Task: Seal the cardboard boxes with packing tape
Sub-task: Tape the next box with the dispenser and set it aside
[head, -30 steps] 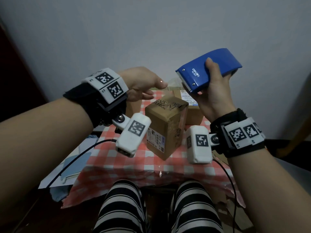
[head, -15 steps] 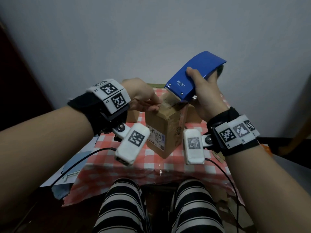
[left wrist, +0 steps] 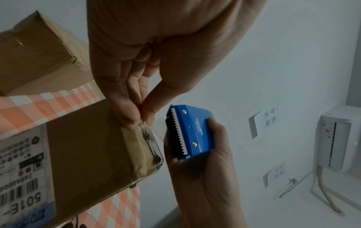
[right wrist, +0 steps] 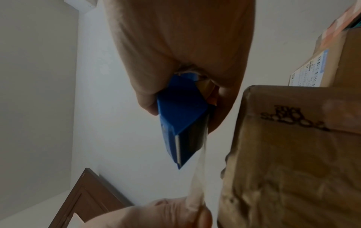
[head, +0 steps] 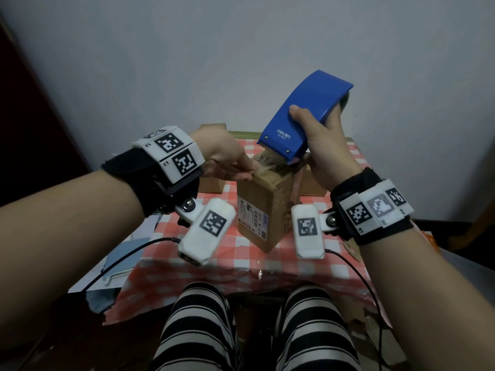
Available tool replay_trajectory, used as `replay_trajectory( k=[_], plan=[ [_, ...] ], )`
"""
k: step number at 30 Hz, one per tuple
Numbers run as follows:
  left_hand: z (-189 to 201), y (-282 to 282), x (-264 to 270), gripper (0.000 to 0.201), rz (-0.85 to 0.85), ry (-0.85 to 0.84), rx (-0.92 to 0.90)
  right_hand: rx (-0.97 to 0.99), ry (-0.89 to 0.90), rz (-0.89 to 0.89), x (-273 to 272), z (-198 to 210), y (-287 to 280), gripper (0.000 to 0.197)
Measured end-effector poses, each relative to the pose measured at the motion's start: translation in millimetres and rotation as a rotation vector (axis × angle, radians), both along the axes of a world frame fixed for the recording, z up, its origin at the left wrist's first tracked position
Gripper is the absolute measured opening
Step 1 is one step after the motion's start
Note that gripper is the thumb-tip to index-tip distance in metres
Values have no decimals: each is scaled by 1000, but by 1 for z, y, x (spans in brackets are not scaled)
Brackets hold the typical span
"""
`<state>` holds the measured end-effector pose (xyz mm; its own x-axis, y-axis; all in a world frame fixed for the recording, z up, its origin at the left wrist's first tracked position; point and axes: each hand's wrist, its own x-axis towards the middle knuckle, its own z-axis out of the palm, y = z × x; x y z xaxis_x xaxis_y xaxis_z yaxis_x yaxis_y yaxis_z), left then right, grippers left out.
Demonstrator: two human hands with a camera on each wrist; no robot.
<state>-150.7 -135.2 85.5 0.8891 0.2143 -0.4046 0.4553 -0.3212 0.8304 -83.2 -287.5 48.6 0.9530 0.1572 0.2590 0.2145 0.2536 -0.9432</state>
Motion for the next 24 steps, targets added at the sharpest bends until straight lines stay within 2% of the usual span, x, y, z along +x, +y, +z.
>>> replay_trajectory(
  k=[8,17,22,24],
  plan=[
    [-3,1,-1,9,-15,-10,-22,45,48,17,-1,-2,0,46],
    [-6,2,-3,11,-18,41,3,-12,30,38,-4,-2,4,41],
    [-5,1,-4,13,-26,56,83,-6,37,42,-4,-2,6,40],
    [-6,1,-1,24,-18,64,165,0,39,39,-5,-2,6,40]
  ],
)
